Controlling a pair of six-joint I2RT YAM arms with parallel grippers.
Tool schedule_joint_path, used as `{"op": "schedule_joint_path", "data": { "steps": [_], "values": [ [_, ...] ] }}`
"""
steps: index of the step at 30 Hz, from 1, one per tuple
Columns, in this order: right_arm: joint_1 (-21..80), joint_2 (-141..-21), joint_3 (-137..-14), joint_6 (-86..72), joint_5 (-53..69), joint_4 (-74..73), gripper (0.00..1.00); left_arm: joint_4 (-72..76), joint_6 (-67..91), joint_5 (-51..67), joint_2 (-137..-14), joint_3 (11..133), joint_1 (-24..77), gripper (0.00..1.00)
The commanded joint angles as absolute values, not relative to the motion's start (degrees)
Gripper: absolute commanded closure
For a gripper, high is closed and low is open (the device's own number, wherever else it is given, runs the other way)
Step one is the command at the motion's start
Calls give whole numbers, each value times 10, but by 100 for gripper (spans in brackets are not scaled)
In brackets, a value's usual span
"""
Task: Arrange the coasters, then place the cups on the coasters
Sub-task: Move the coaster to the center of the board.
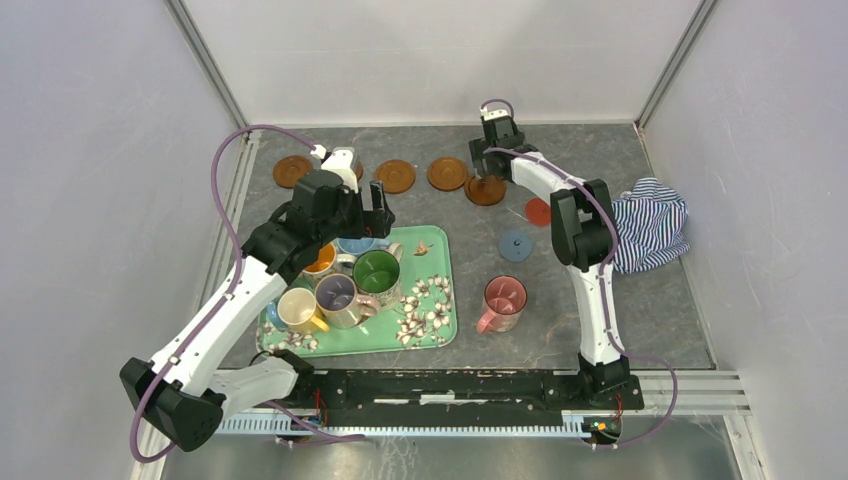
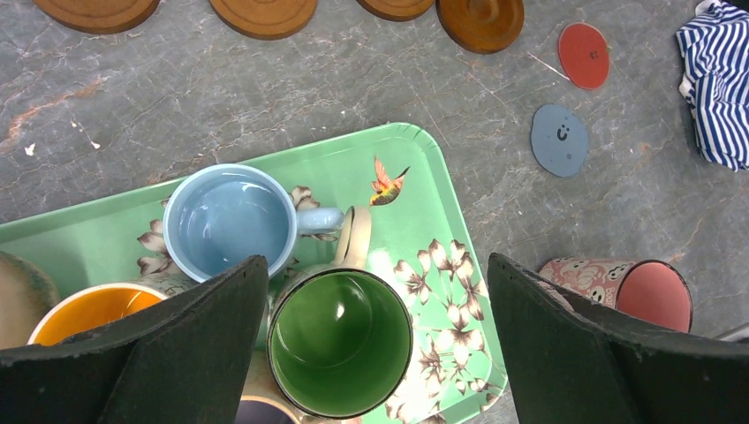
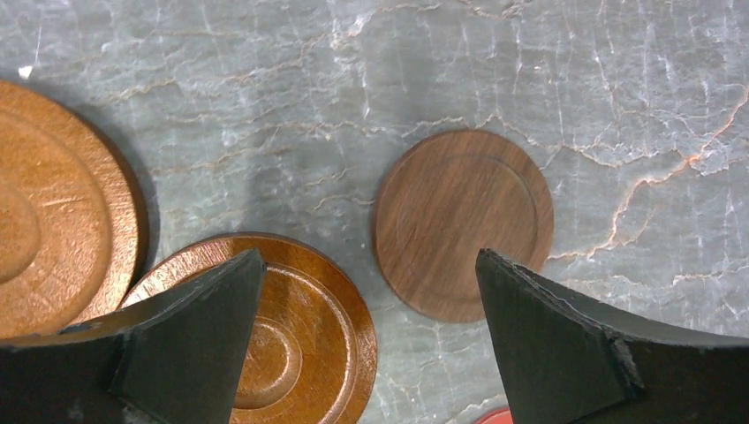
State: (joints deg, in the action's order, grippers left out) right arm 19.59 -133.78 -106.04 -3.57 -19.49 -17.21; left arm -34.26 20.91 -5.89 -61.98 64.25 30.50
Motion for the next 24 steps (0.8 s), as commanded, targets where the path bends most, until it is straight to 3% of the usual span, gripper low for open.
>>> {"op": "schedule_joint_path", "data": {
  "steps": [1,24],
  "values": [
    [180,-1361,-1090,-40,-186,-154,2,-345,173,-64,-620,669,304,0],
    [110,-1362,-1092,-87,-188,-157,2,-351,176,-65,-626,673,304,0]
  ]
}}
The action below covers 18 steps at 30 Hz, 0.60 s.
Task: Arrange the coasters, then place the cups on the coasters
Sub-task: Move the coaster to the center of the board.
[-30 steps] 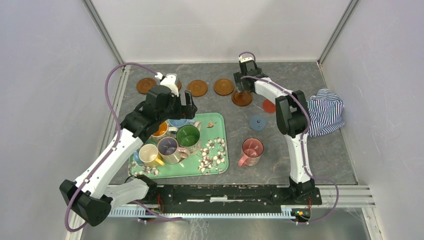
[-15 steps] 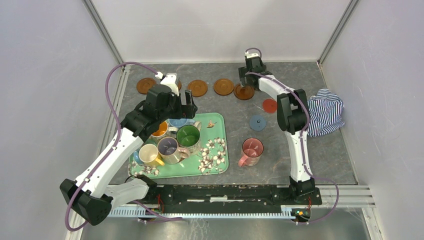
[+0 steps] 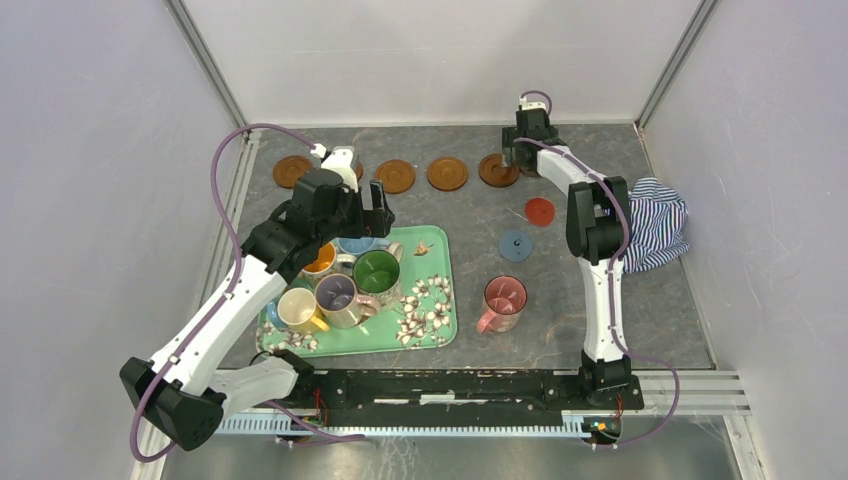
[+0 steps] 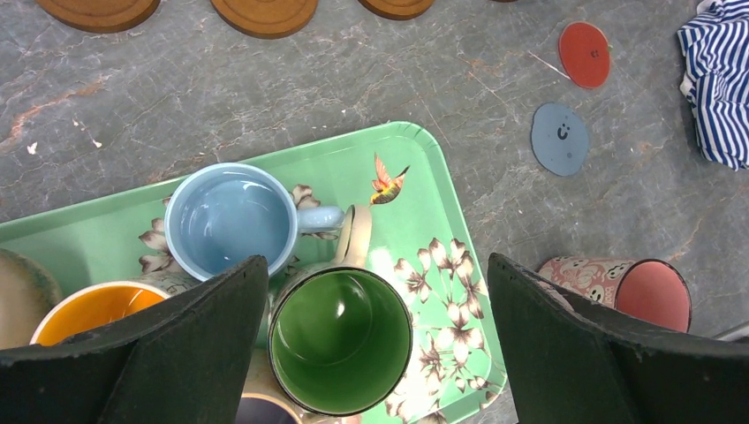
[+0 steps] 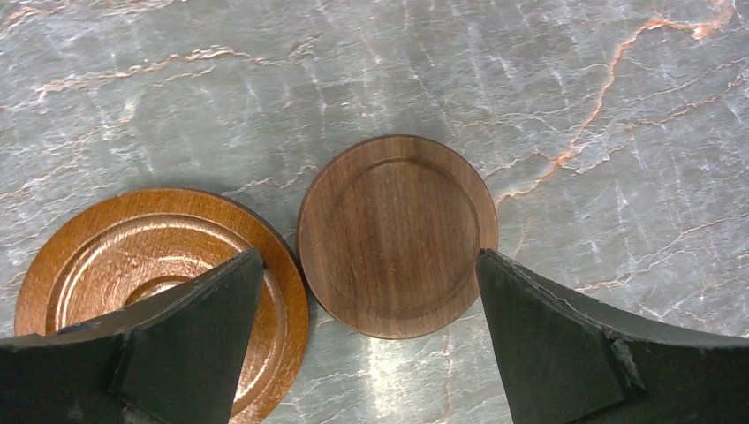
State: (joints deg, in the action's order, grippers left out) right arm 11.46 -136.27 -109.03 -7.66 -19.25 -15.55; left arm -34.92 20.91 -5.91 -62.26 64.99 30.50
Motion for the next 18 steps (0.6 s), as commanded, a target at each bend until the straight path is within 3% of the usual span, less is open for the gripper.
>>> {"op": "schedule_joint_path", "data": {
  "steps": [1,18],
  "values": [
    [109,-1361,-1093,-88,-184,-157,2,-351,176,-65,-626,673,304,0],
    [104,-1298,-1097,-107,-137,-138,2,-351,176,-66,-620,669,304,0]
  ]
}}
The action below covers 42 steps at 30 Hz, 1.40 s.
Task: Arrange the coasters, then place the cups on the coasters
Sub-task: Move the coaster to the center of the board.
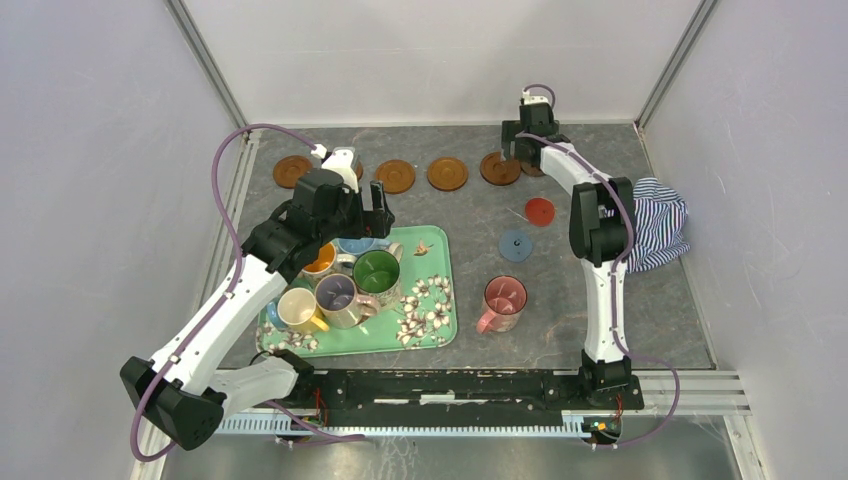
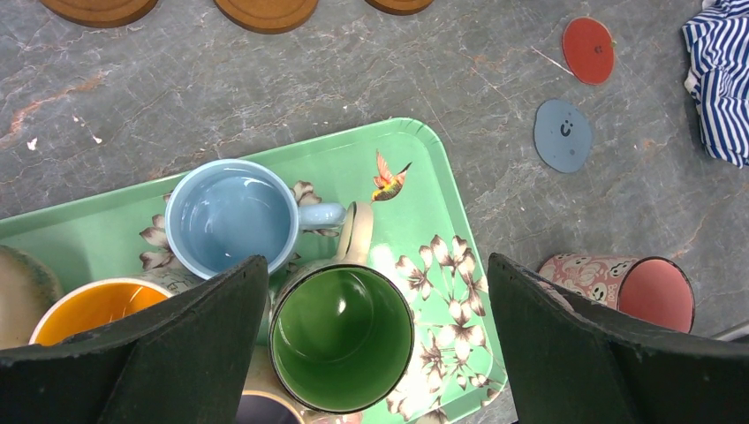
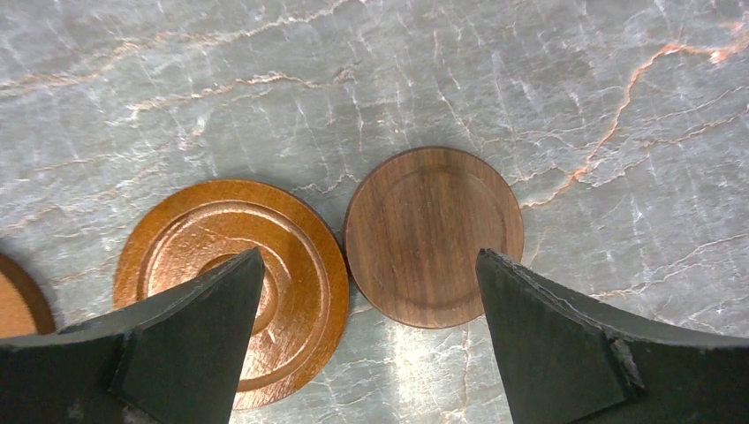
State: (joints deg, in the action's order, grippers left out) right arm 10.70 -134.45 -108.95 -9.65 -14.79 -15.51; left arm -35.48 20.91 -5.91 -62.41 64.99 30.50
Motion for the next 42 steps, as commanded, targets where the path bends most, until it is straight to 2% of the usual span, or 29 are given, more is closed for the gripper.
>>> {"op": "schedule_joint_path", "data": {
  "steps": [1,8,24,34,42],
  "values": [
    [104,-1298,-1093,-109,-135,-141,2,-351,177,-66,-620,669,304,0],
    [108,-1293,-1026,-112,-115,-124,2,-351,178,-63,-619,667,304,0],
    [120,-1301,-982,-96,-126,-133,2,-350,182,-63,-613,663,304,0],
    [125,-1263,-906,-106,-136,-125,2,-350,183,-61,-613,663,304,0],
    [126,-1275,-932,-106,-122,-132,2,-347,183,-60,-612,658,305,0]
  ]
}}
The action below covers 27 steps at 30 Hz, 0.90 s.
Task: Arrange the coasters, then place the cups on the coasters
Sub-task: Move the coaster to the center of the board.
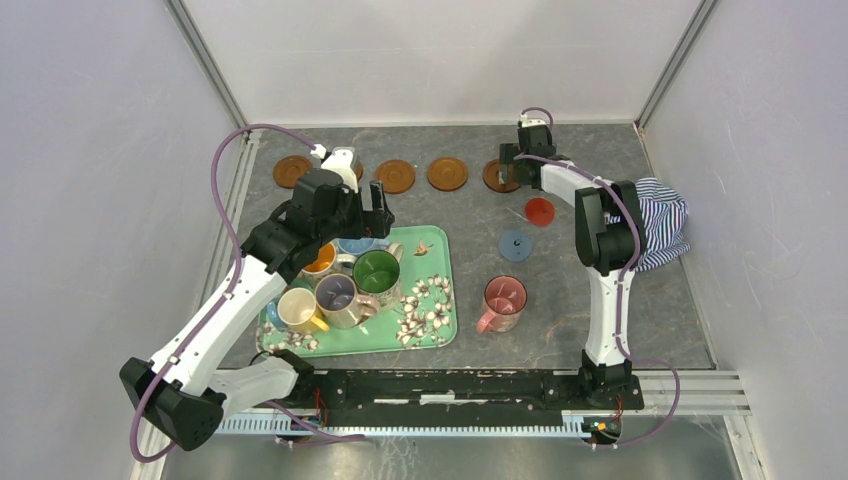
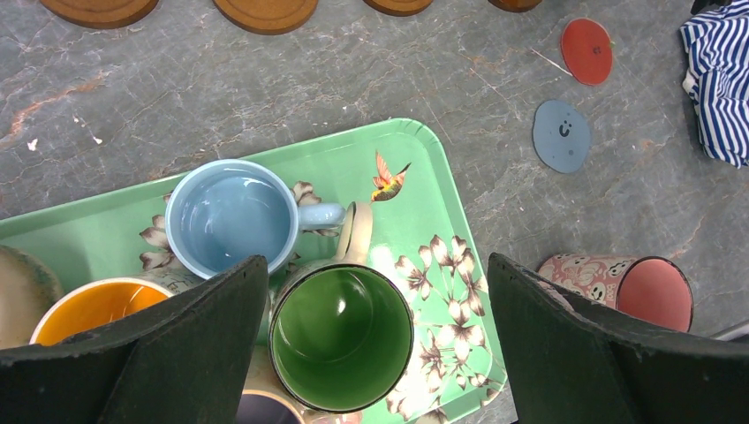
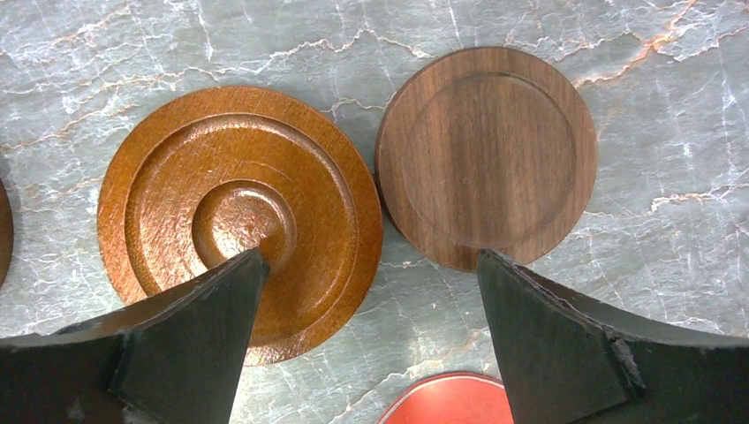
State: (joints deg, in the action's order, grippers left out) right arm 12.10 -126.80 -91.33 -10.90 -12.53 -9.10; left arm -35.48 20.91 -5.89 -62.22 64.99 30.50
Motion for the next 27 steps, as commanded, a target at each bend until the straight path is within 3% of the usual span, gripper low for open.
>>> {"op": "schedule_joint_path", "data": {
  "steps": [1,27],
  "values": [
    [127,-1280,-942,-106,-119,-136,2,-347,183,-59,-612,658,304,0],
    [140,-1313,-1066,-93,-136,-178,2,-351,176,-64,-607,656,305,0]
  ]
}}
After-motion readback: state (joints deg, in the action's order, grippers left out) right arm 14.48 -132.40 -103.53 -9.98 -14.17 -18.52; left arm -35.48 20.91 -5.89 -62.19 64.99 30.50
